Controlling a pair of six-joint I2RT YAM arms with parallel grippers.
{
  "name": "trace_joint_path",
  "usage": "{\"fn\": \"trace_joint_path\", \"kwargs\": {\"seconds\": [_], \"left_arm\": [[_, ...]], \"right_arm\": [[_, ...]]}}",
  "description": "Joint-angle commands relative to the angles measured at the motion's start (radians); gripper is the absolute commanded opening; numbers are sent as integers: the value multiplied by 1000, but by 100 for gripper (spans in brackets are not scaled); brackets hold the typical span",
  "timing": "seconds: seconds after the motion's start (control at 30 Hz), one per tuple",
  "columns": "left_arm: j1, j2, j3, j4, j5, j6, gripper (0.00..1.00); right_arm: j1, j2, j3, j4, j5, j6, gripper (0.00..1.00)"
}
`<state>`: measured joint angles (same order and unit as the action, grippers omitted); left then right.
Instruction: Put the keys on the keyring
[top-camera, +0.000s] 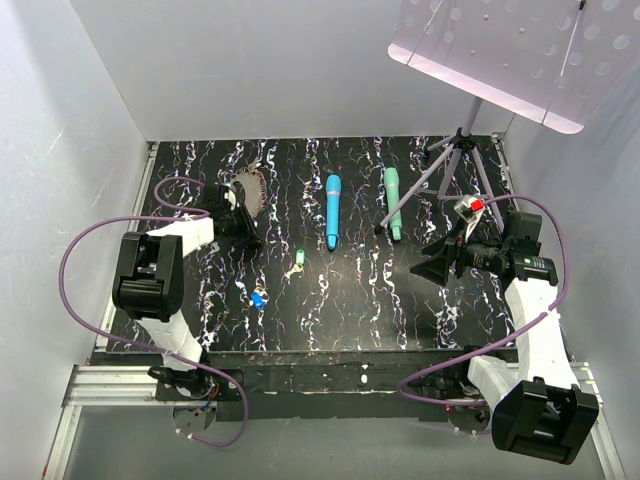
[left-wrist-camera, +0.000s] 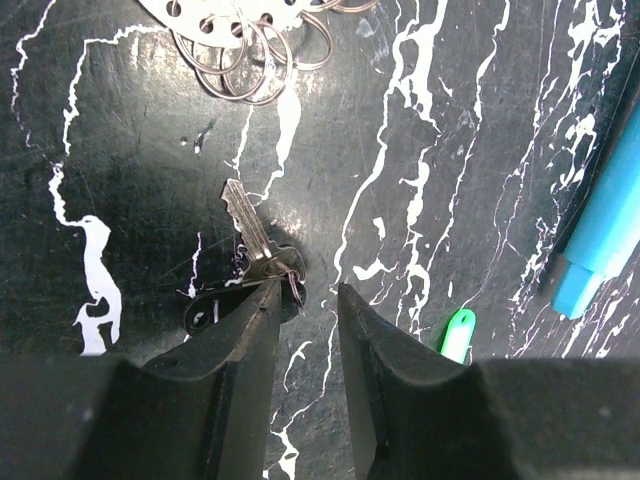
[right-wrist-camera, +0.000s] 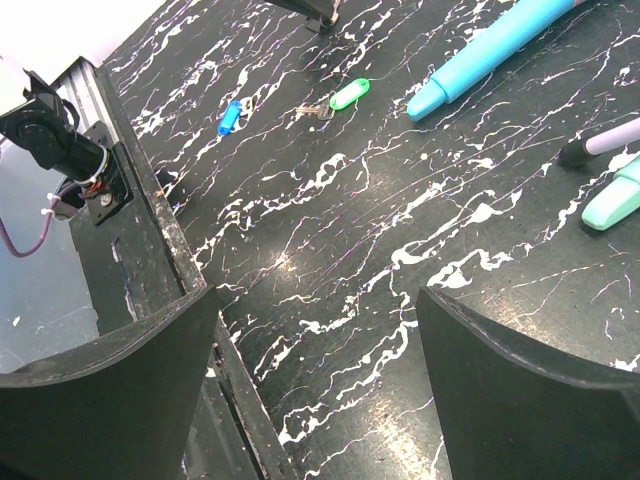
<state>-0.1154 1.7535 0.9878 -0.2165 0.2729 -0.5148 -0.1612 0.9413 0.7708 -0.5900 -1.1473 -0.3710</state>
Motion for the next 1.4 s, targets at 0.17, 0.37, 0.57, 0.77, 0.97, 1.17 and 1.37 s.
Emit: {"fn": "trace_joint_path", "kwargs": {"seconds": [0.17,0.37,0.57,0.77,0.97,1.17,1.37], "left_arm": [[-12,27,44,-38,-55,33,24],[-15,34,54,-53,-67,42,24],[-20,29,57,-67,-89,55,22],[-23,29,61,-75,-97,61,16],[-24,24,68,-83,-101,68,9],[-24,24,69,-86,-100,75,4],[-24,12,72,-87,-95,85,0]], "right_arm": [[5,-22,28,-8,-17,-19,88],[3,-22,30,-11,-19,-20,88],[5,-24,30,-10,-22,-20,88],[5,-26,30,-13,-20,-20,88],[5,-26,31,-11,-23,-22,88],[5,-29,32,-14,-26,-20,88],[5,-29,32,-16,-28,-20,88]]}}
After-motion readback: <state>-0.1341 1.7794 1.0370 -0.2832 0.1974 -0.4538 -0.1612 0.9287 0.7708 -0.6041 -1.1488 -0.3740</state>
